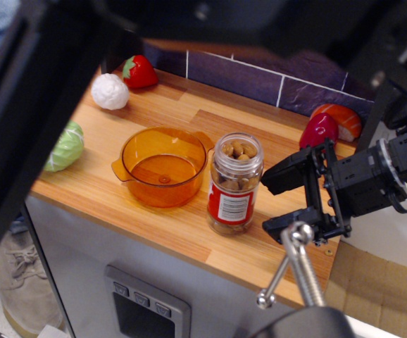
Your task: Pour almonds in pot
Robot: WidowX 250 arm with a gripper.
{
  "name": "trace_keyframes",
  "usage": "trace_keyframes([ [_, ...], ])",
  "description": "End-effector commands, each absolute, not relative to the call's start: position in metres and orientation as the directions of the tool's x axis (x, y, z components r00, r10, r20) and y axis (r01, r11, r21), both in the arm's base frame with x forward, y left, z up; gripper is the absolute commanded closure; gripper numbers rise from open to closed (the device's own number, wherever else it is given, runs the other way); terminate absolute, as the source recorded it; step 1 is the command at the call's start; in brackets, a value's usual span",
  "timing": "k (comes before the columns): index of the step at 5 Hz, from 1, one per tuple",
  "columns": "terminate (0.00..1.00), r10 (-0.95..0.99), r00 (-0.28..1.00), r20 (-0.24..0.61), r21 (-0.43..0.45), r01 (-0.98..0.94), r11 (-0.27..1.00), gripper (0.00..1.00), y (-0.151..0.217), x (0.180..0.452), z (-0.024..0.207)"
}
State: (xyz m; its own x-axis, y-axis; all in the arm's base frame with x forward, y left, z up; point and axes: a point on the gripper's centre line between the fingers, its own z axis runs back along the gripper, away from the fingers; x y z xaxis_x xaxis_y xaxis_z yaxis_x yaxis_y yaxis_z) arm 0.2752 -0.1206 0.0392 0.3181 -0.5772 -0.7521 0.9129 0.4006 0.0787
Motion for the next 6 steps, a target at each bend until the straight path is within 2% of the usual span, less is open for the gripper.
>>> trace_keyframes([
  [1, 0.00, -0.547, 0.356, -0.758, 0.115, 0.898, 0.426, 0.00, -0.103, 0.282, 0.047],
  [3, 0.00, -0.535, 0.295, -0.792, 0.051, 0.905, 0.423, 0.00, -0.086, 0.266, 0.043],
  [5, 0.00, -0.523, 0.300, -0.798, 0.069, 0.907, 0.415, 0.00, -0.077, 0.260, 0.044],
  [6, 0.00, -0.562, 0.301, -0.770, 0.042, 0.904, 0.426, 1.00, -0.079, 0.261, 0.049],
])
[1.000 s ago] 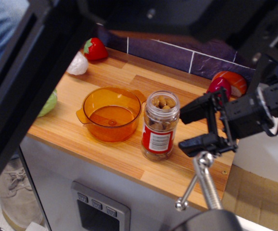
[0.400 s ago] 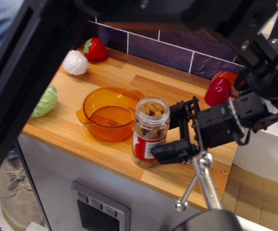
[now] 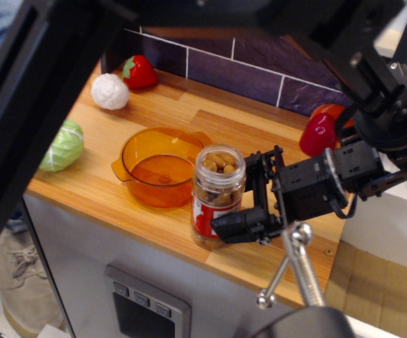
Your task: Pour almonds in pot
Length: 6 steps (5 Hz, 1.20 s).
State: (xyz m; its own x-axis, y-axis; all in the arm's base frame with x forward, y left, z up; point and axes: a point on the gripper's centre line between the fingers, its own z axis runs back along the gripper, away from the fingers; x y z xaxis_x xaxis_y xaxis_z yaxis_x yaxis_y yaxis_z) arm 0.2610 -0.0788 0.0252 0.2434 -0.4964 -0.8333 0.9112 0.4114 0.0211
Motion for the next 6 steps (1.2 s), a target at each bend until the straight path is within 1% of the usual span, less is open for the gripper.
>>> trace_keyframes([
  [1, 0.00, -0.720, 0.275, -0.637, -0.168, 0.863, 0.477, 1.00, -0.088, 0.261, 0.066],
  [2, 0.00, -0.851, 0.272, -0.449, -0.313, 0.845, 0.435, 1.00, -0.092, 0.264, 0.068],
  [3, 0.00, -0.909, 0.333, -0.249, -0.488, 0.768, 0.415, 1.00, -0.090, 0.267, 0.061],
  [4, 0.00, -0.941, 0.322, -0.103, -0.562, 0.762, 0.322, 1.00, -0.084, 0.273, 0.059],
  [5, 0.00, -0.960, 0.277, -0.033, -0.660, 0.716, 0.229, 1.00, -0.079, 0.276, 0.065],
  [6, 0.00, -0.975, 0.219, 0.038, -0.728, 0.675, 0.123, 1.00, -0.078, 0.275, 0.075],
])
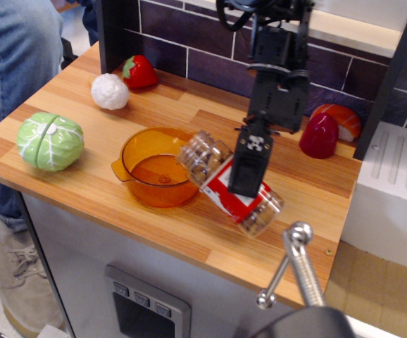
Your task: Pour almonds in pot
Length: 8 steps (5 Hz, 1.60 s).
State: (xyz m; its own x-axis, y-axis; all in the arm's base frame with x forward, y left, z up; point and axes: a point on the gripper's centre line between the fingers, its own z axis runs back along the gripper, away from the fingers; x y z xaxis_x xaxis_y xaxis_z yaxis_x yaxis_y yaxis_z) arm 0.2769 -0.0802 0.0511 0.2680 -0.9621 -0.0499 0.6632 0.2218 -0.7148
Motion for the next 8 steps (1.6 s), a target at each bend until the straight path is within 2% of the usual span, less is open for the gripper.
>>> trace_keyframes([
  [1, 0.00, -0.959, 0.249, 0.137, -0.763, 0.644, 0.059, 1.00, -0.082, 0.271, 0.071],
  [3, 0.00, -0.893, 0.297, 0.338, -0.776, 0.625, -0.086, 1.00, -0.075, 0.274, 0.074],
  [4, 0.00, -0.898, 0.252, 0.361, -0.758, 0.640, -0.125, 1.00, -0.069, 0.270, 0.081],
  [5, 0.00, -0.866, 0.268, 0.423, -0.763, 0.621, -0.180, 1.00, -0.062, 0.267, 0.085],
  [6, 0.00, -0.800, 0.293, 0.523, -0.749, 0.606, -0.268, 1.00, -0.058, 0.269, 0.090],
  [8, 0.00, -0.768, 0.308, 0.561, -0.743, 0.597, -0.303, 1.00, -0.057, 0.279, 0.099],
])
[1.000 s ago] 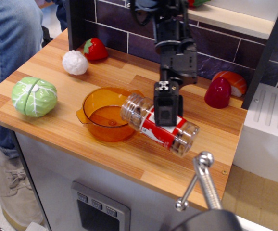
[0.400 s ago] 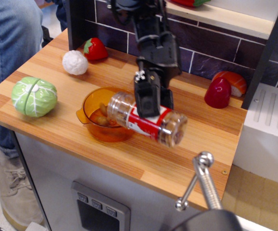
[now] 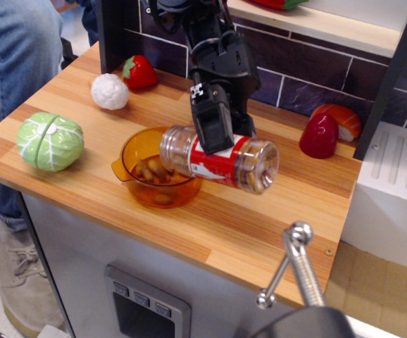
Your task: Pour almonds in pot
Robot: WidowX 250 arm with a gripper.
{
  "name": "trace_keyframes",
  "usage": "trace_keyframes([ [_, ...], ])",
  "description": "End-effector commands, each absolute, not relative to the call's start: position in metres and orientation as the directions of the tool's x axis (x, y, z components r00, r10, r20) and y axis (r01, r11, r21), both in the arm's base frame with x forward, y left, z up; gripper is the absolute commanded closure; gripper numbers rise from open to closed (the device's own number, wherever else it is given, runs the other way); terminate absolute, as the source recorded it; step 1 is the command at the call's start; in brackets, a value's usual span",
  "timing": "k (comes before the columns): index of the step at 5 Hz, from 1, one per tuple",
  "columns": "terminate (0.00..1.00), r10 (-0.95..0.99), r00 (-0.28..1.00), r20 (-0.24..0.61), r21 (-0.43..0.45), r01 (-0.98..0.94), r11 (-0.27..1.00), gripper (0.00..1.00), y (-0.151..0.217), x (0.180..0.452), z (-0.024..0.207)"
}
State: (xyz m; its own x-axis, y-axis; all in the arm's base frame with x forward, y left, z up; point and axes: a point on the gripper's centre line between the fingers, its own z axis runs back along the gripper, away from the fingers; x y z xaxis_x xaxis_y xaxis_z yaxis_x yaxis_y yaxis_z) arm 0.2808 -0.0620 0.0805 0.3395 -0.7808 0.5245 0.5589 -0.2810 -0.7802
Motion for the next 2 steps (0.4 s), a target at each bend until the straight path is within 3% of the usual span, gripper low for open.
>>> trace_keyframes([
  [1, 0.00, -0.772, 0.320, 0.550, -0.748, 0.599, -0.285, 1.00, -0.0586, 0.2802, 0.0994],
  [2, 1.00, -0.824, 0.317, 0.469, -0.733, 0.660, -0.164, 1.00, -0.0597, 0.2798, 0.0959],
])
